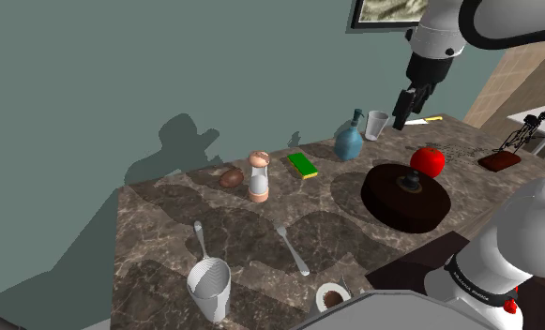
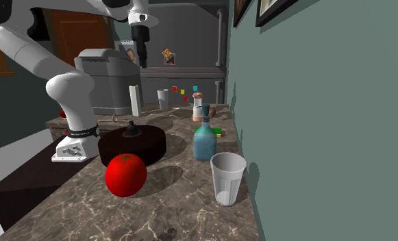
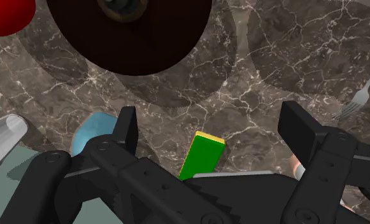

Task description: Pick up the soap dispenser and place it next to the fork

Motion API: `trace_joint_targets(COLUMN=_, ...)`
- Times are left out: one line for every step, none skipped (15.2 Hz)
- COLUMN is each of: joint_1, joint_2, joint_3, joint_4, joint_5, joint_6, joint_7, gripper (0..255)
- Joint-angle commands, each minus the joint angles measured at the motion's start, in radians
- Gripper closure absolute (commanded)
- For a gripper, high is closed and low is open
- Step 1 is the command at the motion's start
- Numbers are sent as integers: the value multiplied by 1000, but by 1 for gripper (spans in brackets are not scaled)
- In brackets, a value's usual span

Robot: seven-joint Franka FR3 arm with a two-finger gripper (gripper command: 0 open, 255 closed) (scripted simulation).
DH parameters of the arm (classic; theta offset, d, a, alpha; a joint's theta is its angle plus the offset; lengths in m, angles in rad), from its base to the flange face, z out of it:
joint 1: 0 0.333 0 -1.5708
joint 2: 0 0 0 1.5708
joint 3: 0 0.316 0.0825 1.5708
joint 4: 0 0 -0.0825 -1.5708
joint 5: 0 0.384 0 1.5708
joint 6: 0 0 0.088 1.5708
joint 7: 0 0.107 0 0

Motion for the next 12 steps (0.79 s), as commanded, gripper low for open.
trace_joint_targets(joint_1=0, joint_2=0, joint_3=0, joint_4=0, joint_5=0, joint_6=0, joint_7=0, gripper=0)
trace_joint_targets(joint_1=-8, joint_2=28, joint_3=-14, joint_4=5, joint_5=-10, joint_6=24, joint_7=-11, gripper=0)
trace_joint_targets(joint_1=-16, joint_2=57, joint_3=-28, joint_4=11, joint_5=-19, joint_6=48, joint_7=-22, gripper=0)
trace_joint_targets(joint_1=-23, joint_2=87, joint_3=-42, joint_4=18, joint_5=-28, joint_6=72, joint_7=-32, gripper=0)
trace_joint_targets(joint_1=-31, joint_2=118, joint_3=-56, joint_4=27, joint_5=-36, joint_6=94, joint_7=-43, gripper=0)
trace_joint_targets(joint_1=-38, joint_2=149, joint_3=-69, joint_4=37, joint_5=-44, joint_6=117, joint_7=-53, gripper=0)
trace_joint_targets(joint_1=-44, joint_2=181, joint_3=-82, joint_4=48, joint_5=-50, joint_6=138, joint_7=-63, gripper=0)
trace_joint_targets(joint_1=-51, joint_2=213, joint_3=-95, joint_4=61, joint_5=-56, joint_6=159, joint_7=-74, gripper=0)
trace_joint_targets(joint_1=-57, joint_2=246, joint_3=-108, joint_4=75, joint_5=-61, joint_6=180, joint_7=-84, gripper=0)
trace_joint_targets(joint_1=-62, joint_2=280, joint_3=-120, joint_4=90, joint_5=-66, joint_6=199, joint_7=-94, gripper=0)
trace_joint_targets(joint_1=-68, joint_2=314, joint_3=-132, joint_4=106, joint_5=-69, joint_6=218, joint_7=-105, gripper=0)
trace_joint_targets(joint_1=-73, joint_2=348, joint_3=-144, joint_4=124, joint_5=-72, joint_6=235, joint_7=-115, gripper=0)
